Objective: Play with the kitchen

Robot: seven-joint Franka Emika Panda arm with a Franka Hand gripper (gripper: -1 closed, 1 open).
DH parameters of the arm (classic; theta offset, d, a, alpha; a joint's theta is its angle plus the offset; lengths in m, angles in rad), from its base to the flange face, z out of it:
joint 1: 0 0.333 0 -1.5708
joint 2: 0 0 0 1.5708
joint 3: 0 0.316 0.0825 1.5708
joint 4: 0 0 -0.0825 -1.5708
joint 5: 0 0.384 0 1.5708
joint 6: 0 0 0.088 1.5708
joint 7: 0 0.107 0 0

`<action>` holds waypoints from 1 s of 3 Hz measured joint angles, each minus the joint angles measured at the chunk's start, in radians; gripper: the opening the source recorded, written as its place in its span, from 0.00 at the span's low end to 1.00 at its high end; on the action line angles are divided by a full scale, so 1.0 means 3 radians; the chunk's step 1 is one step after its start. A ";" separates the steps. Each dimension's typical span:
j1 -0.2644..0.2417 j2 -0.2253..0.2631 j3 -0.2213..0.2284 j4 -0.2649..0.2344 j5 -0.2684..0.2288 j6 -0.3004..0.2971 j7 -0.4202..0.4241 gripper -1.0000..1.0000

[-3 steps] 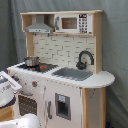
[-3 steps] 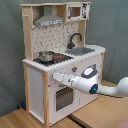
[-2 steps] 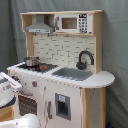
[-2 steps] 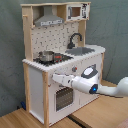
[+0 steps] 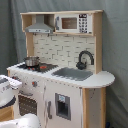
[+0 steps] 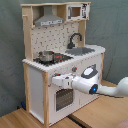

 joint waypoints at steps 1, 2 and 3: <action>0.0001 0.0000 0.0001 0.0003 0.0000 -0.0010 -0.0341 0.00; 0.0001 0.0000 0.0003 0.0007 0.0000 -0.0024 -0.0683 0.00; 0.0003 0.0002 0.0009 0.0008 0.0004 -0.0036 -0.0741 0.00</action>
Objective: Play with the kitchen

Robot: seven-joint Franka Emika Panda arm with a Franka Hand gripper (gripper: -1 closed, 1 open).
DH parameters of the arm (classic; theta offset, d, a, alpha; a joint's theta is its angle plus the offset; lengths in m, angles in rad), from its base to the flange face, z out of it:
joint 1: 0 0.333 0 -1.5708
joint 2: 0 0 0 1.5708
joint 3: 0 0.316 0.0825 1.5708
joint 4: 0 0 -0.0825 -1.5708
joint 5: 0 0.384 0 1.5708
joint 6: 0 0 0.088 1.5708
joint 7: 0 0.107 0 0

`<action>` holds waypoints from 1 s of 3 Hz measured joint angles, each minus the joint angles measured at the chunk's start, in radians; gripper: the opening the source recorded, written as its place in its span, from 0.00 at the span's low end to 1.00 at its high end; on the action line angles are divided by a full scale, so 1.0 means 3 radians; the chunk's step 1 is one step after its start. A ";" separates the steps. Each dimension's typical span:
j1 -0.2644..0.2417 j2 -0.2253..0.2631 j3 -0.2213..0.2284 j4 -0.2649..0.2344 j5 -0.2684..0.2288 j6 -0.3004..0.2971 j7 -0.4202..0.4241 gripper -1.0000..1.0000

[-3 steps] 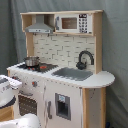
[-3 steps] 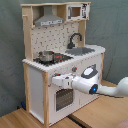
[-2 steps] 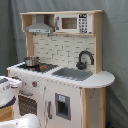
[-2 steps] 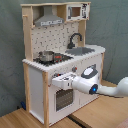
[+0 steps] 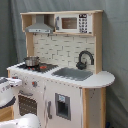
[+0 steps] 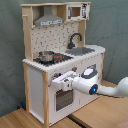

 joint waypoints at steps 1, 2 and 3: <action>0.0002 0.0000 0.0003 0.0000 0.0000 -0.0003 0.0000 1.00; 0.0218 0.0083 -0.0003 -0.0068 0.0021 -0.0252 0.0032 1.00; 0.0460 0.0084 0.0043 -0.0223 0.0023 -0.0356 0.0235 1.00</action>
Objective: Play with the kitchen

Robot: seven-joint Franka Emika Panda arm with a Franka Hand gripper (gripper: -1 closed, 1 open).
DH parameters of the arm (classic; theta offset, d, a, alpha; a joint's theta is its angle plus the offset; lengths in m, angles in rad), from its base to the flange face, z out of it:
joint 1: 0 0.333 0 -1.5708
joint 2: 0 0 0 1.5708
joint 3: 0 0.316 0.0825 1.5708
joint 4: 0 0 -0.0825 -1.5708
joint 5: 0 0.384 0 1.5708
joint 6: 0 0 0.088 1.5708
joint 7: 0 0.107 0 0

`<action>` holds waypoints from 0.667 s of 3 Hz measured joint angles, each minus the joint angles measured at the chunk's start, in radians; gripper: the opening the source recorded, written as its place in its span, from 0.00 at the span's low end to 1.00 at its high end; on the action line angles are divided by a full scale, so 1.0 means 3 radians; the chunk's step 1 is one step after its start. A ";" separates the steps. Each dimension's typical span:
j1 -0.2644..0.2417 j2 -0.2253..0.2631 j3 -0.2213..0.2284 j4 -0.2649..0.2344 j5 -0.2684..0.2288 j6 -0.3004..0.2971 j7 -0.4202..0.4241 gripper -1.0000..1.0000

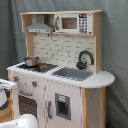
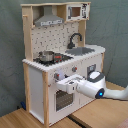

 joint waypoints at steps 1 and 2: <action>0.0232 0.0000 0.0031 -0.0182 0.0000 -0.0066 0.0266 1.00; 0.0397 0.0000 0.0033 -0.0349 0.0000 -0.0071 0.0551 1.00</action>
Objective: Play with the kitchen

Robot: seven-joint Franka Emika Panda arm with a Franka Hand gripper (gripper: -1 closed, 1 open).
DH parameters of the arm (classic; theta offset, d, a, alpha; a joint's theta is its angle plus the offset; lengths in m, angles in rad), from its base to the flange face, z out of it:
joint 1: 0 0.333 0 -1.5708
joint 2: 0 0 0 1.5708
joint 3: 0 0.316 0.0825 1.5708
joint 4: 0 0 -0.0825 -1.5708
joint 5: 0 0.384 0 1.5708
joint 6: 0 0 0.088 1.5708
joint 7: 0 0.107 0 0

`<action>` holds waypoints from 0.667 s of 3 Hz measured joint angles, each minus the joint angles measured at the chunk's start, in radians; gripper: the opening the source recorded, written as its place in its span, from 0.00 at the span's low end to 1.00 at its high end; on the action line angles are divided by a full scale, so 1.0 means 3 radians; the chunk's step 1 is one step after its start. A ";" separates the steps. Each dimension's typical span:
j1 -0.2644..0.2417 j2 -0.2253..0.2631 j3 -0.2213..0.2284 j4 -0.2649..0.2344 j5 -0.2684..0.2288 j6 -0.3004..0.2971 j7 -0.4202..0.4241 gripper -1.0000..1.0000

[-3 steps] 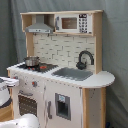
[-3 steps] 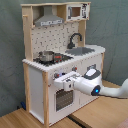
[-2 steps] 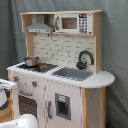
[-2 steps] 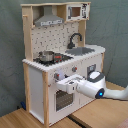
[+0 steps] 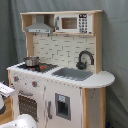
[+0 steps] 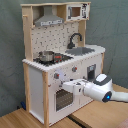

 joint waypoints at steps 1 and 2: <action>0.0098 0.0000 0.0000 -0.0125 0.0000 0.0000 0.0295 1.00; 0.0171 -0.0001 0.0000 -0.0244 0.0000 0.0000 0.0646 1.00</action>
